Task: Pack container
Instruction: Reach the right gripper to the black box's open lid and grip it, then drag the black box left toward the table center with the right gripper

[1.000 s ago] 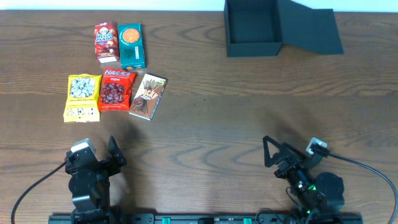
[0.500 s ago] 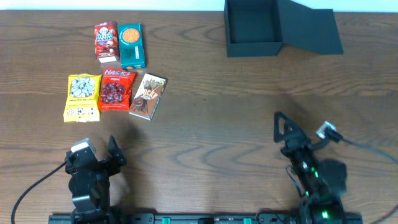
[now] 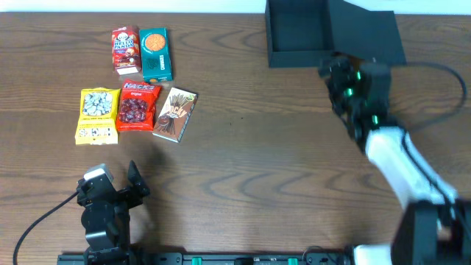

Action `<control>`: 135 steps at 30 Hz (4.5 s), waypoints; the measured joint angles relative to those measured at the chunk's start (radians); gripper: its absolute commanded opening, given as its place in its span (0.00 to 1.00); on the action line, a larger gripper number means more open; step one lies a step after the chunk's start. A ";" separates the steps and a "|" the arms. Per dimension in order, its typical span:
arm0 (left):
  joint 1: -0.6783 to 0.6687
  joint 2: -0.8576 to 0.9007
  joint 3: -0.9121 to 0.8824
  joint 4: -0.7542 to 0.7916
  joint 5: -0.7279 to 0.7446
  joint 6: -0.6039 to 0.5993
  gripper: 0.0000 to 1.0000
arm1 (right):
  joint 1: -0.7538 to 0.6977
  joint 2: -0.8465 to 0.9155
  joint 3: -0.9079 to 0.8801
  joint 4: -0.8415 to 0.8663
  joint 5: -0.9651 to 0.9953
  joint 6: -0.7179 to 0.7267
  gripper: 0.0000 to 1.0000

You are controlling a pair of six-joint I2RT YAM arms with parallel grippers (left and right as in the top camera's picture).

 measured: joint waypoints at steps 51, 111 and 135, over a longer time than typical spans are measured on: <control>0.000 0.000 0.000 0.000 0.000 0.000 0.95 | -0.075 0.648 0.845 -0.758 -0.212 0.194 0.14; 0.000 0.000 0.000 0.000 0.000 0.000 0.95 | 0.329 0.656 0.965 -0.993 0.243 -0.801 0.09; 0.000 0.000 0.000 0.000 0.000 0.000 0.95 | 0.328 0.656 0.965 -0.950 0.270 -0.701 0.01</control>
